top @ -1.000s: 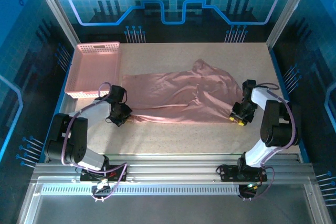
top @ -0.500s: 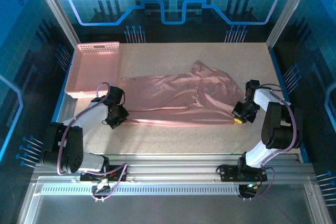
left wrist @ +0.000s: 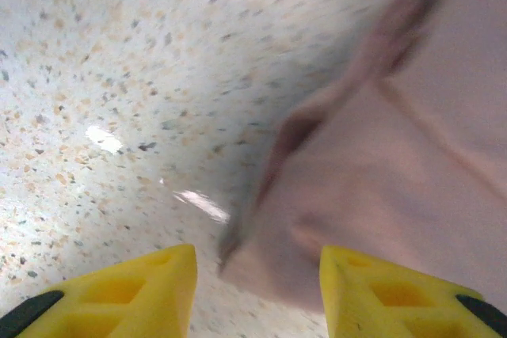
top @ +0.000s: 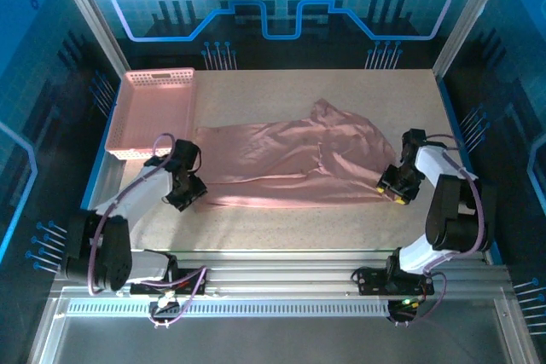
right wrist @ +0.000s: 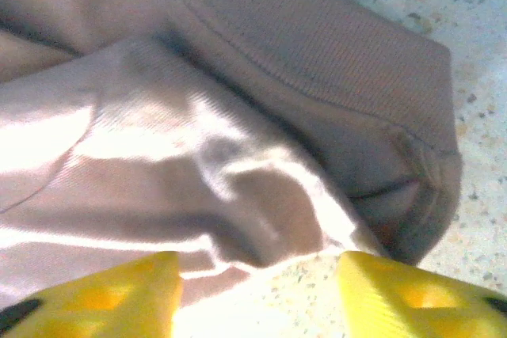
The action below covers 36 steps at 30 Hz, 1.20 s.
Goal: Fold and stack the t-shirts
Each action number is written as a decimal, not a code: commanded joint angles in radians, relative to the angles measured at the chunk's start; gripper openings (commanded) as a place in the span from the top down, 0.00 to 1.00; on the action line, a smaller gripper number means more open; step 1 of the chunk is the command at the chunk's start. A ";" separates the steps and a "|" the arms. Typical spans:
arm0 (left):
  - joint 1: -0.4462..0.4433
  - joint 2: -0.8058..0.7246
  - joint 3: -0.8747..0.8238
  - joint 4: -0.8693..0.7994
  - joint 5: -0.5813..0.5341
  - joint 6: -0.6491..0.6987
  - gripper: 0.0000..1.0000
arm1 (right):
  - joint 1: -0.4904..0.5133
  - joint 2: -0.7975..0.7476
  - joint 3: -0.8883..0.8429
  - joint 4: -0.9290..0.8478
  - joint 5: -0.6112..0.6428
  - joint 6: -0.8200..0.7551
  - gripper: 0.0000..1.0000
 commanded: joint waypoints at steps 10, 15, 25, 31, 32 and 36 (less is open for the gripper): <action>-0.064 0.042 -0.008 0.357 0.330 -0.340 0.51 | 0.143 -0.261 -0.077 -0.017 -0.287 -0.146 0.09; -0.064 0.153 -0.036 0.483 0.316 -0.416 0.56 | 0.231 -0.245 -0.043 -0.014 -0.283 -0.162 0.07; -0.063 0.273 0.007 0.515 0.271 -0.430 0.59 | 0.284 -0.244 -0.034 -0.003 -0.284 -0.161 0.06; -0.063 0.337 0.056 0.565 0.261 -0.429 0.60 | 0.286 -0.230 -0.028 0.002 -0.285 -0.154 0.05; -0.062 0.349 0.081 0.557 0.258 -0.423 0.60 | 0.287 -0.227 -0.028 0.005 -0.287 -0.153 0.04; -0.059 0.410 0.176 0.531 0.258 -0.388 0.60 | 0.291 -0.209 0.008 0.012 -0.287 -0.154 0.04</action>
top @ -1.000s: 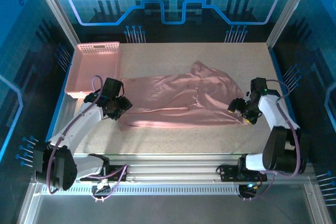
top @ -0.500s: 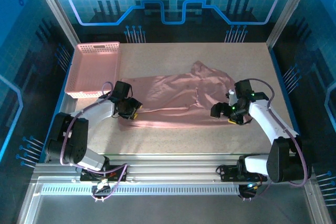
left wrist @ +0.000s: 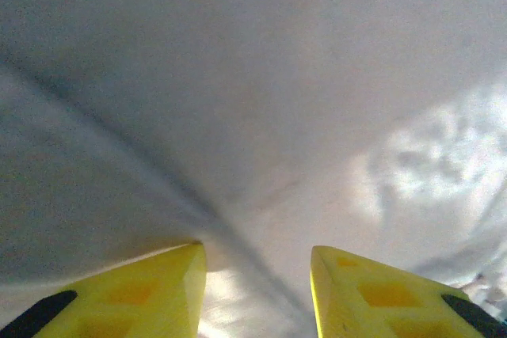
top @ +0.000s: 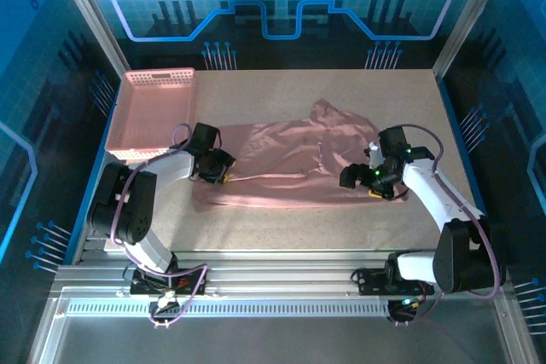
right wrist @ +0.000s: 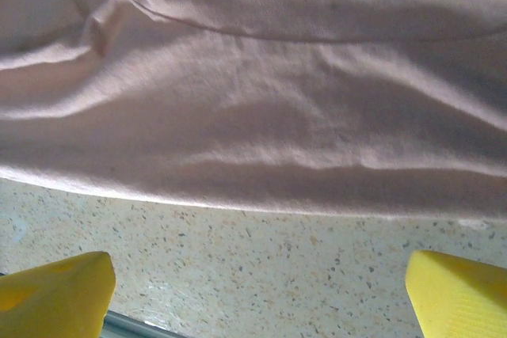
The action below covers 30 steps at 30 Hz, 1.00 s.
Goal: Fold and stack the t-shirts
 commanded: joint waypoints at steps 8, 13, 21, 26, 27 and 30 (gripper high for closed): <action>0.019 0.111 0.162 -0.010 0.036 0.035 0.59 | 0.020 0.038 0.044 0.009 -0.033 -0.001 0.04; 0.001 -0.041 0.110 -0.088 0.062 0.010 0.47 | 0.021 0.024 0.050 0.003 -0.022 -0.009 0.02; -0.051 -0.110 -0.107 0.085 0.109 -0.190 0.36 | 0.023 0.047 0.054 0.023 -0.042 -0.013 0.01; -0.106 -0.024 -0.100 0.179 0.108 -0.255 0.33 | 0.024 0.059 0.068 0.023 -0.046 -0.019 0.01; -0.112 -0.012 -0.092 0.178 0.101 -0.257 0.33 | 0.024 0.058 0.068 0.023 -0.048 -0.017 0.01; -0.118 0.014 -0.080 0.182 0.072 -0.261 0.32 | 0.026 0.053 0.069 0.022 -0.048 -0.018 0.01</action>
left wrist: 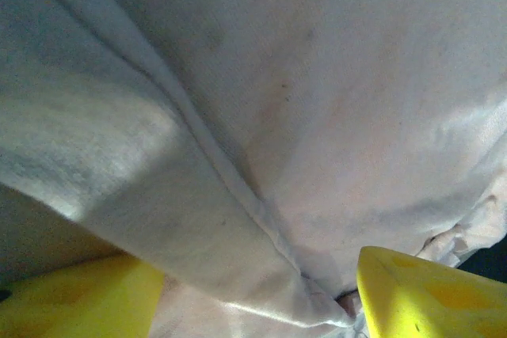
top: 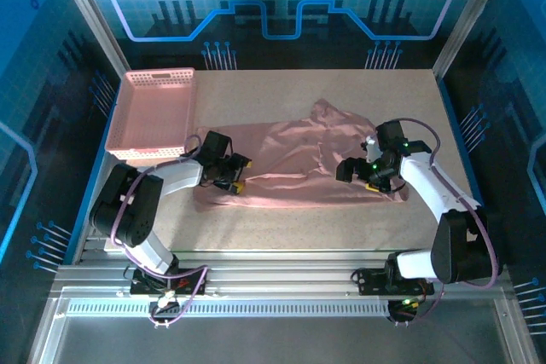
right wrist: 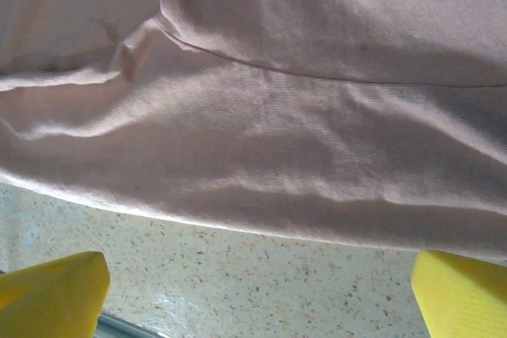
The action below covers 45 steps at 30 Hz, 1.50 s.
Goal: Fold and stack the t-shirts
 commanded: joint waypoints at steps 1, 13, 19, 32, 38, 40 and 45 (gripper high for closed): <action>-0.009 0.042 0.026 0.032 -0.019 -0.041 0.32 | 0.015 -0.003 0.022 -0.001 -0.025 -0.017 0.00; 0.004 0.111 0.170 -0.054 -0.057 0.037 0.33 | 0.016 -0.007 0.023 -0.006 -0.026 -0.021 0.00; 0.035 0.158 0.235 -0.082 -0.075 0.093 0.33 | 0.016 0.014 0.034 0.002 -0.035 -0.021 0.00; 0.054 0.266 0.527 -0.199 -0.096 0.271 0.33 | 0.031 0.082 0.071 0.017 -0.058 -0.019 0.00; 0.063 0.274 0.572 -0.252 -0.120 0.334 0.33 | 0.043 0.108 0.074 0.032 -0.063 -0.012 0.00; 0.074 0.261 0.563 -0.268 -0.142 0.352 0.33 | 0.048 0.115 0.078 0.034 -0.067 -0.011 0.00; 0.098 0.181 0.524 -0.319 -0.180 0.398 0.33 | 0.058 0.125 0.082 0.035 -0.060 -0.009 0.00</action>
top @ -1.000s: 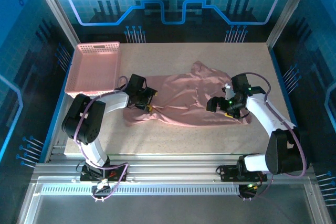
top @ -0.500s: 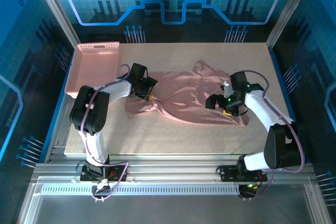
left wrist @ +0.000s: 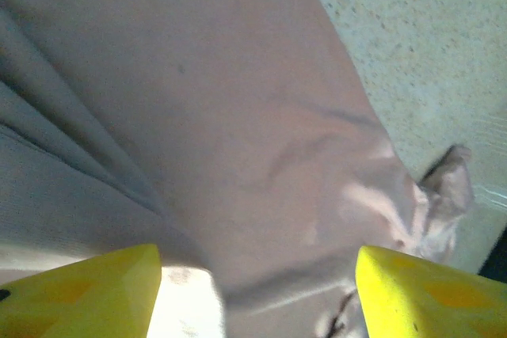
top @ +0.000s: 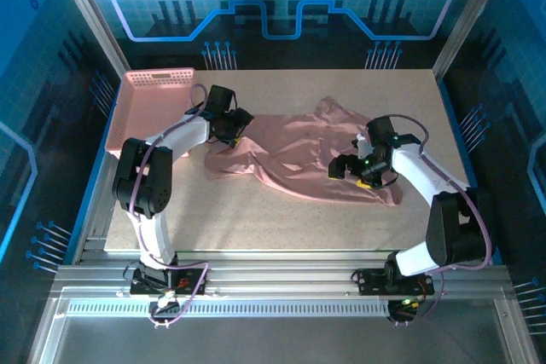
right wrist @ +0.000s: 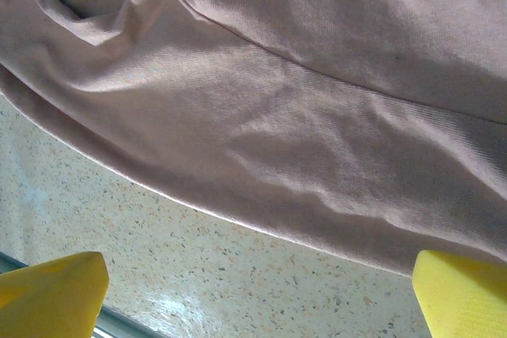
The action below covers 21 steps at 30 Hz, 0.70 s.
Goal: Fold and stack the t-shirts
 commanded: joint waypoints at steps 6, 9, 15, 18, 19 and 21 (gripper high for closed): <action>0.016 -0.203 -0.139 -0.166 -0.102 0.085 0.31 | 0.019 0.013 0.026 0.012 -0.017 0.000 0.00; 0.039 -0.185 -0.198 -0.105 -0.042 0.033 0.31 | 0.020 0.023 0.030 0.018 -0.025 0.004 0.00; 0.032 -0.120 -0.163 -0.073 -0.009 -0.013 0.32 | 0.026 0.021 0.038 0.008 -0.016 -0.003 0.00; 0.030 -0.083 -0.137 -0.069 -0.020 -0.024 0.32 | 0.026 0.012 0.033 0.007 -0.012 -0.004 0.00; 0.032 -0.071 -0.129 -0.061 -0.029 -0.026 0.31 | 0.027 0.010 0.031 0.009 -0.014 -0.005 0.00; 0.039 -0.038 -0.103 -0.052 -0.039 -0.026 0.32 | 0.026 0.006 0.029 0.007 -0.014 -0.004 0.00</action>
